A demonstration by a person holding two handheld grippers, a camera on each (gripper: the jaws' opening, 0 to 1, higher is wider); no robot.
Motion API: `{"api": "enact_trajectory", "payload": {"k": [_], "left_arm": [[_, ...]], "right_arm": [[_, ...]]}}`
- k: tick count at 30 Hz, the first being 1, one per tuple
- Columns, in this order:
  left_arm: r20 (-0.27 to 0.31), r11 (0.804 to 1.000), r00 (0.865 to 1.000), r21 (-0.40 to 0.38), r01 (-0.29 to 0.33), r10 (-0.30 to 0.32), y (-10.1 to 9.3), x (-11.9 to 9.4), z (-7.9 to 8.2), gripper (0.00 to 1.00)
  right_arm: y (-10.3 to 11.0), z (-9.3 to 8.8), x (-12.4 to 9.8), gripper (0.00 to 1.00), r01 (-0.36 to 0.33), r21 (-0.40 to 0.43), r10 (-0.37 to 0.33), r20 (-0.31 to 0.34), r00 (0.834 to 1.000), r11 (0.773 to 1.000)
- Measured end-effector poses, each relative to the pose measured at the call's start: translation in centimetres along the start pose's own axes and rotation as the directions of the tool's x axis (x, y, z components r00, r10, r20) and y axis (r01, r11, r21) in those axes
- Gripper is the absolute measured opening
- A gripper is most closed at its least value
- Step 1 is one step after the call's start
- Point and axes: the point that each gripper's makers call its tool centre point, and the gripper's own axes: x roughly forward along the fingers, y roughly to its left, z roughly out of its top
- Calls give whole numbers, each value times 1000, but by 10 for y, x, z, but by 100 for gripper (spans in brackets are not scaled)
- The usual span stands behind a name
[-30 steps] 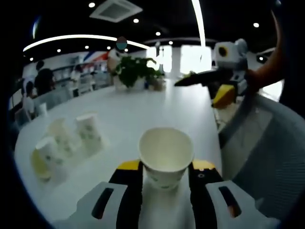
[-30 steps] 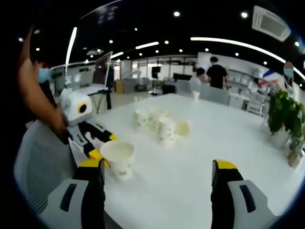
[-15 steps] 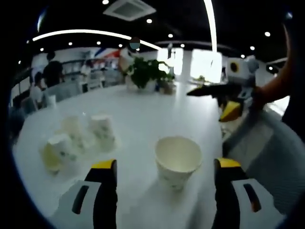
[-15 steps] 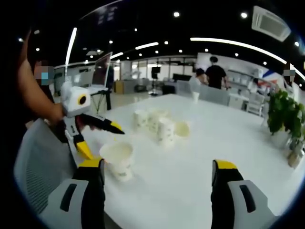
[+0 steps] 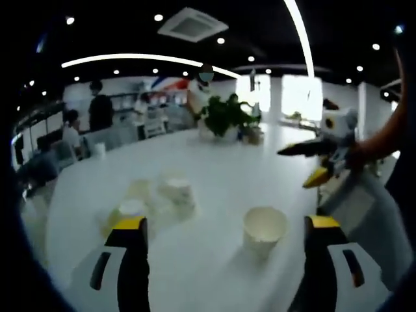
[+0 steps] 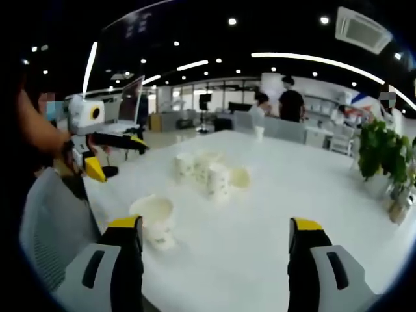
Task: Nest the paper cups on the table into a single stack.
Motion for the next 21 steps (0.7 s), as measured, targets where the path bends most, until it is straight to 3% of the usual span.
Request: {"api": "enact_trajectory", "payload": {"k": [5,13,21], "left_arm": [[-45,998,997,-11,-57,57,8,-14,-17,98],[-64,994,992,-12,-109,108,10,-33,-30,98],[-43,985,985,-50,-167,165,12,-33,-35,97]], "right_arm": [[2,0,0,91,-8,-22,8,-10,1000,1000],[1,5,-1,91,-10,-39,10,-3,1000,999],[1,2,0,91,-15,-38,15,-14,1000,999]]}}
